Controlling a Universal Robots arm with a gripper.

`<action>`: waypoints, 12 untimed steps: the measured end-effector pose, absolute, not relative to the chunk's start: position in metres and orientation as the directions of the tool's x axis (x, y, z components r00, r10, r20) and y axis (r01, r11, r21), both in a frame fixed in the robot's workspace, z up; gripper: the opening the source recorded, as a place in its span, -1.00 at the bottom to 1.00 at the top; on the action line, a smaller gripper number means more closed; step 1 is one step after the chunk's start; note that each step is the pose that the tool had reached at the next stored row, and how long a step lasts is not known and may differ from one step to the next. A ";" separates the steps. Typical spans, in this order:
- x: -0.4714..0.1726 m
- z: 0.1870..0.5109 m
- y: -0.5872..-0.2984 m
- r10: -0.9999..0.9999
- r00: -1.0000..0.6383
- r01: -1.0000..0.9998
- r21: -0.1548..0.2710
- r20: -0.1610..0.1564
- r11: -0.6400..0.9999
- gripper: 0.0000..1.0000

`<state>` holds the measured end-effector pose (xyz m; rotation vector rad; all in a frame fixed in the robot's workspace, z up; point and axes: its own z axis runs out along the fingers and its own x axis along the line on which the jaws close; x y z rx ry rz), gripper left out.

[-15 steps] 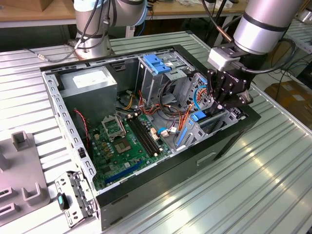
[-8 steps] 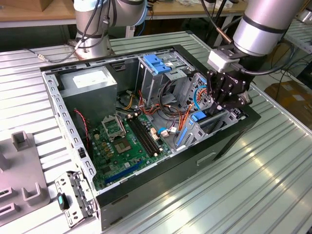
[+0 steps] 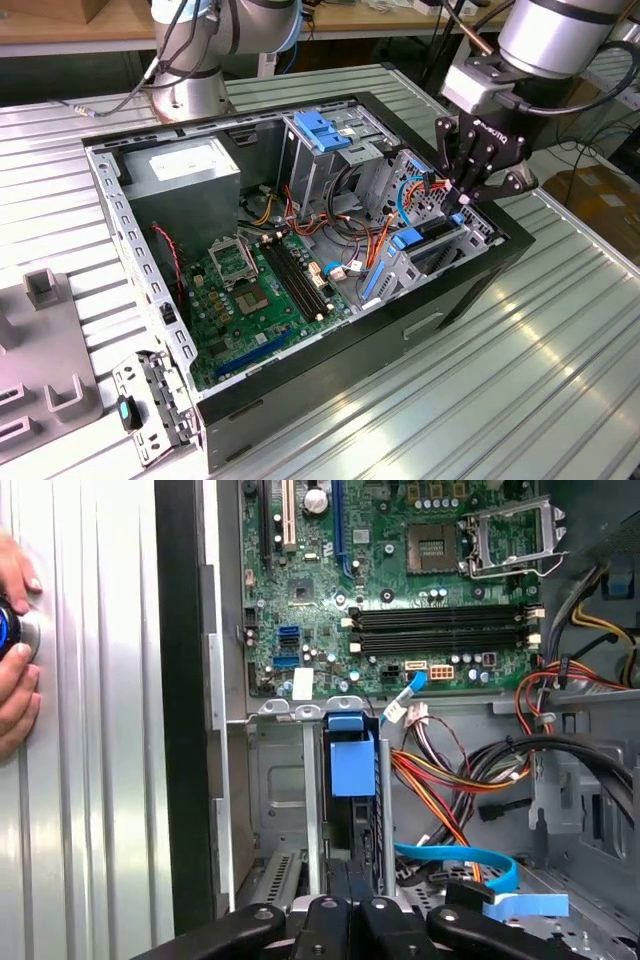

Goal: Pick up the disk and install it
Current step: 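Insert the first disk wire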

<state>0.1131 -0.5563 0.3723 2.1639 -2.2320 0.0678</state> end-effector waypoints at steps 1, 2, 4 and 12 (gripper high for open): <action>0.113 0.372 -0.556 -0.998 -0.023 -1.000 -0.009 0.053 0.022 -0.79; 0.113 0.372 -0.556 -0.999 -0.007 -1.000 -0.009 0.053 0.007 -0.79; 0.114 0.372 -0.556 -0.998 0.025 -1.000 -0.009 0.054 -0.025 -0.79; 0.132 0.372 -0.551 -0.997 0.057 -0.998 -0.009 0.054 -0.058 -0.79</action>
